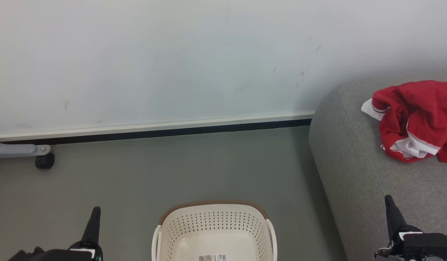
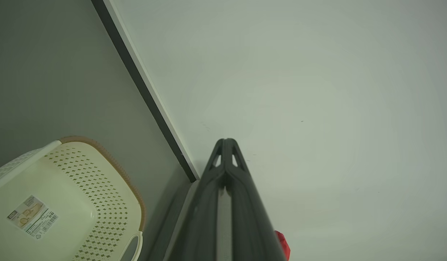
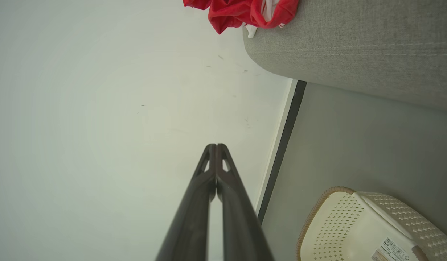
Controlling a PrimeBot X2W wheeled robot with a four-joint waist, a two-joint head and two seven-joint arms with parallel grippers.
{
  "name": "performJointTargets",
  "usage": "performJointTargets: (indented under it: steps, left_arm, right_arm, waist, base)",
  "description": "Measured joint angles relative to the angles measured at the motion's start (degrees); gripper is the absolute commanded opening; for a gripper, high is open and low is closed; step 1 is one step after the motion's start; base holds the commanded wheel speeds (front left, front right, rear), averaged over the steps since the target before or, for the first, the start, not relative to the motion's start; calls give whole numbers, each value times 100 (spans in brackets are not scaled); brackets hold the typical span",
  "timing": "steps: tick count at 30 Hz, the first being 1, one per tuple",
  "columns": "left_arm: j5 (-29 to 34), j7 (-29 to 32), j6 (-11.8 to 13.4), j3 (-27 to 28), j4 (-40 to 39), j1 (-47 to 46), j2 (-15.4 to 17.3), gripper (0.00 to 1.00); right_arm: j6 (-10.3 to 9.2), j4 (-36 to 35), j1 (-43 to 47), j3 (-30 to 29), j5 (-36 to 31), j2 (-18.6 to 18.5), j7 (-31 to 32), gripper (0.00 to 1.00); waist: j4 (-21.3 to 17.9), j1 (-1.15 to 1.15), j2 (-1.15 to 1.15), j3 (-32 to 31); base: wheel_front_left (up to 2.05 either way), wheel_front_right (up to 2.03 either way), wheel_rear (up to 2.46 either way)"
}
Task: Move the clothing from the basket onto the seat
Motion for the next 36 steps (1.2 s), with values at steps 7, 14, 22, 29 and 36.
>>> performJointTargets:
  steps: [7,14,22,29,36]
  left_arm:
    - [-568,168,-116,68,118,-204,-49,0]
    - [-879,255,-192,94,175,-319,-108,0]
    - [-880,255,-192,97,178,-319,-113,0]
    - [-880,255,-192,97,178,-319,-115,0]
    - [-880,255,-192,97,178,-319,-115,0]
  right_arm:
    - [98,14,0,-258,555,75,155,0]
    - [164,22,-1,-399,862,104,245,0]
    - [164,21,-1,-400,862,109,245,0]
    - [164,21,-1,-400,862,109,245,0]
    - [164,21,-1,-399,862,110,245,0]
  waist:
    - [53,0,0,4]
    - [80,0,0,7]
    - [80,0,0,7]
    - [80,0,0,7]
    - [80,0,0,7]
  base:
    - [0,0,0]
    - [0,0,0]
    - [0,0,0]
    - [0,0,0]
    - [0,0,0]
